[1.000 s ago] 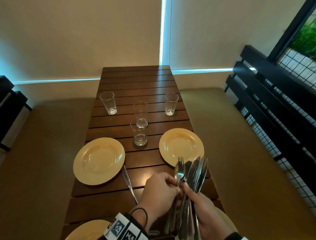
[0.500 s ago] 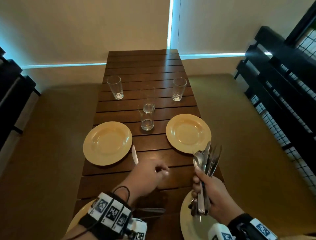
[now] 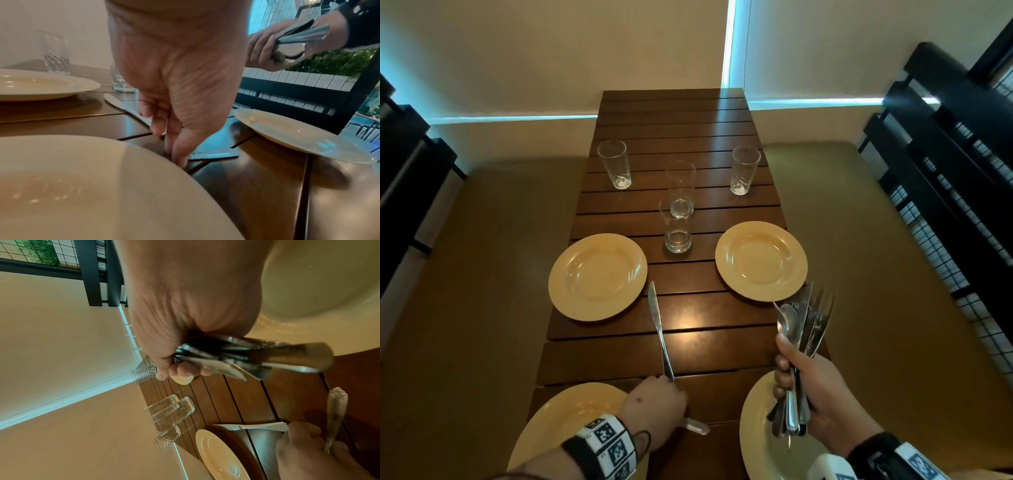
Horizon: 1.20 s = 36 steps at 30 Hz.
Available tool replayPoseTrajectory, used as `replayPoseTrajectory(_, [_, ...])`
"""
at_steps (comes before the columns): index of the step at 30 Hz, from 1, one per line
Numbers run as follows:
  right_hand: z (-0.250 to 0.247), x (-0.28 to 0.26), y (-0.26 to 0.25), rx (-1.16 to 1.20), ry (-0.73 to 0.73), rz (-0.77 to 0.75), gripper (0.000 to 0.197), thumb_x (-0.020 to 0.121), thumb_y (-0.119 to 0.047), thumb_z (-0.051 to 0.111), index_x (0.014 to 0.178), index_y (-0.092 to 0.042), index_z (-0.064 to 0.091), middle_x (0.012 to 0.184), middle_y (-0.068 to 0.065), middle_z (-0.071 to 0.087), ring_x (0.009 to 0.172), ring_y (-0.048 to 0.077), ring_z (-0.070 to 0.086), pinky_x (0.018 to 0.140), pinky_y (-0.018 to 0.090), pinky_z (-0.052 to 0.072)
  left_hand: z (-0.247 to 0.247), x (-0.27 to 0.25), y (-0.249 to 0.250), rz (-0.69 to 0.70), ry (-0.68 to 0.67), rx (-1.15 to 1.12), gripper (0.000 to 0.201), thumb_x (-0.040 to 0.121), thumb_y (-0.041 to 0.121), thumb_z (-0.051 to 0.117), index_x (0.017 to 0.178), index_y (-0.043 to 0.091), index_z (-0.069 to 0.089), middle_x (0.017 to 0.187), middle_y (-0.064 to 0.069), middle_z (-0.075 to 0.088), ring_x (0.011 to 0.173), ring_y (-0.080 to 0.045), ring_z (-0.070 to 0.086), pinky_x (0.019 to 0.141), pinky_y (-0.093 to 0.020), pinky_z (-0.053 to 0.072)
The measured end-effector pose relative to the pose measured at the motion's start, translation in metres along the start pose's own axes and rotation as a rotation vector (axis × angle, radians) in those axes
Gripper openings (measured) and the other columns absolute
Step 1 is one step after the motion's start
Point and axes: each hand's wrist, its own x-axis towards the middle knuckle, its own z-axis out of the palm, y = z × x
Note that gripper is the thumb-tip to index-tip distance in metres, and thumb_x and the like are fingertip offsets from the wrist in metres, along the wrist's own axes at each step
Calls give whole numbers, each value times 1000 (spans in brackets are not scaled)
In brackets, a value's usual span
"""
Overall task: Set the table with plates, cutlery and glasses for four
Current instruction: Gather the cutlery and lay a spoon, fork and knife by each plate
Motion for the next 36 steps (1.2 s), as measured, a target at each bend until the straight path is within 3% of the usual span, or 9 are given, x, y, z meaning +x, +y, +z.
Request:
replayPoseTrajectory(9, [-5, 4, -2, 39, -14, -9, 40, 86, -25, 70, 120, -13, 57, 62, 2, 49, 44, 13, 43, 45, 28, 43, -4, 5, -6, 111, 99, 44, 23, 102, 8, 50, 123, 6, 61, 123, -17, 59, 110, -35, 54, 93, -47, 47])
replayPoseTrajectory(11, [-4, 5, -3, 40, -14, -10, 39, 86, -25, 70, 120, -12, 57, 61, 2, 49, 44, 13, 43, 45, 27, 43, -7, 6, -8, 113, 200, 23, 20, 97, 8, 58, 116, 9, 65, 115, -13, 59, 102, -32, 58, 86, -45, 51])
replayPoseTrajectory(14, [-4, 6, -4, 40, -16, -12, 40, 85, -25, 71, 119, -11, 56, 61, 2, 50, 44, 13, 43, 44, 27, 44, -9, 11, -22, 100, 343, 15, 13, 78, 14, 80, 85, 21, 71, 87, 1, 61, 70, -18, 62, 59, -33, 56])
replayPoseTrajectory(16, [-5, 7, -5, 44, -11, -13, 40, 86, -25, 70, 121, -12, 56, 61, 2, 50, 44, 13, 43, 45, 27, 44, -11, 19, -34, 72, 438, 1, 10, 78, 18, 82, 81, 22, 73, 85, 2, 59, 68, -17, 59, 56, -31, 56])
replayPoseTrajectory(21, [-7, 7, -6, 53, -3, -7, 39, 87, -25, 69, 121, -11, 56, 61, 2, 50, 44, 14, 43, 45, 28, 44, -17, 34, -64, -85, 502, -89, 17, 100, 21, 63, 114, 19, 72, 107, -2, 55, 95, -19, 56, 80, -31, 51])
replayPoseTrajectory(27, [-7, 5, -10, 53, -2, 6, 33, 85, -24, 69, 112, -11, 56, 59, 3, 49, 43, 14, 42, 45, 27, 42, 1, 48, -74, -195, 369, -240, 30, 103, 27, 52, 122, 33, 73, 130, 2, 54, 108, -19, 54, 90, -33, 52])
replayPoseTrajectory(29, [-9, 6, -10, 57, -2, 5, 31, 85, -24, 70, 109, -11, 56, 58, 2, 48, 42, 13, 42, 44, 27, 42, 1, 49, -72, -249, 406, -327, 30, 102, 31, 50, 122, 32, 72, 134, 4, 54, 112, -18, 55, 90, -31, 52])
replayPoseTrajectory(33, [-12, 7, -10, 53, -10, 9, 35, 81, -25, 71, 109, -10, 56, 57, 2, 49, 41, 13, 42, 42, 26, 43, -10, 52, -59, -539, 470, -652, 36, 95, 46, 62, 127, 29, 55, 116, 2, 57, 101, -15, 58, 77, -27, 49])
replayPoseTrajectory(36, [-11, 7, -10, 46, -10, 20, 42, 79, -22, 73, 115, -8, 56, 64, 6, 58, 42, 13, 46, 40, 26, 44, -17, 60, -51, -732, 408, -904, 51, 87, 34, 79, 121, 18, 45, 112, -7, 63, 94, -22, 65, 74, -31, 52])
